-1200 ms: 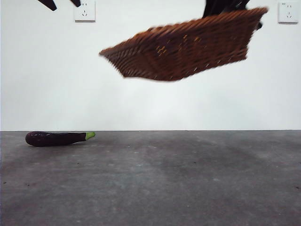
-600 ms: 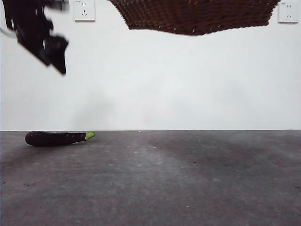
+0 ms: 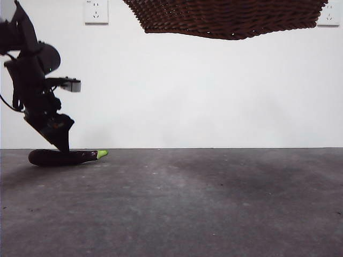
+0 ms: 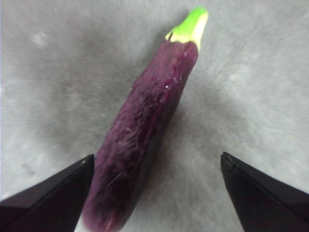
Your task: Help me put the vegetables on the table into the basket
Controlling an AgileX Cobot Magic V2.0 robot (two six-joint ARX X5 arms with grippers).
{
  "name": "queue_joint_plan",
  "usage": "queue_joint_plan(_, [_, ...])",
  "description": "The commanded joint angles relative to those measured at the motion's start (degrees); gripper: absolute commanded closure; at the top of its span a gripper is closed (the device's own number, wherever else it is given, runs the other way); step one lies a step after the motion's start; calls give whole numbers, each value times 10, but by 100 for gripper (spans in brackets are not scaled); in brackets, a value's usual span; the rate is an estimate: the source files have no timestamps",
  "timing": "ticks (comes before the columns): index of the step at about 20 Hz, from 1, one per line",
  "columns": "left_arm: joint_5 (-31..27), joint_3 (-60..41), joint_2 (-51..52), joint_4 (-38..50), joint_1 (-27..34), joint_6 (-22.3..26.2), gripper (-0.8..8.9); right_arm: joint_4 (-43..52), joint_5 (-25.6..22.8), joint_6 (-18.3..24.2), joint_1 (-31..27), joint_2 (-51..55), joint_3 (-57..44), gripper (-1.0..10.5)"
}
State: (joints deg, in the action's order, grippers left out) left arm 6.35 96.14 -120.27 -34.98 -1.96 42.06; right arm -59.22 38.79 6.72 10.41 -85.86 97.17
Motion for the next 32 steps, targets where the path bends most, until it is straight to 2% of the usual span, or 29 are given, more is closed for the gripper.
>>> queue_joint_plan(1, [29, 1, -19, 4, 4, 8, 368, 4, 9, -2, 0, 3, 1, 958])
queue_joint_plan(9, [28, 5, -54, 35, 14, -14, 378, -9, 9, 6, 1, 3, 1, 958])
queue_joint_plan(10, [28, 5, -54, 39, 14, -16, 421, -9, 9, 8, 1, 3, 1, 958])
queue_joint_plan(13, [31, 5, -54, 39, 14, -37, 724, -7, 9, 11, 1, 3, 1, 958])
queue_joint_plan(14, [33, 5, -54, 38, 14, -44, 794, -7, 9, 12, 1, 3, 1, 958])
queue_joint_plan(15, [33, 5, -54, 38, 14, -52, 822, -7, 9, 13, 1, 3, 1, 958])
queue_joint_plan(18, [31, 18, -53, 32, 14, -111, 822, -7, 9, 12, 1, 3, 1, 958])
queue_joint_plan(22, [89, 37, 6, 3, 17, -181, 821, -16, -20, 10, 1, 0, 1, 958])
queue_joint_plan(25, [133, 37, 90, -42, 17, -186, 820, -24, -40, 4, 0, -10, 0, 958])
queue_joint_plan(29, [242, 37, 202, -158, 16, -173, 819, -28, -43, 0, 0, -38, -6, 958])
queue_joint_plan(32, [292, 37, 278, -251, -4, -101, 819, -30, -43, 1, 0, -71, -24, 958])
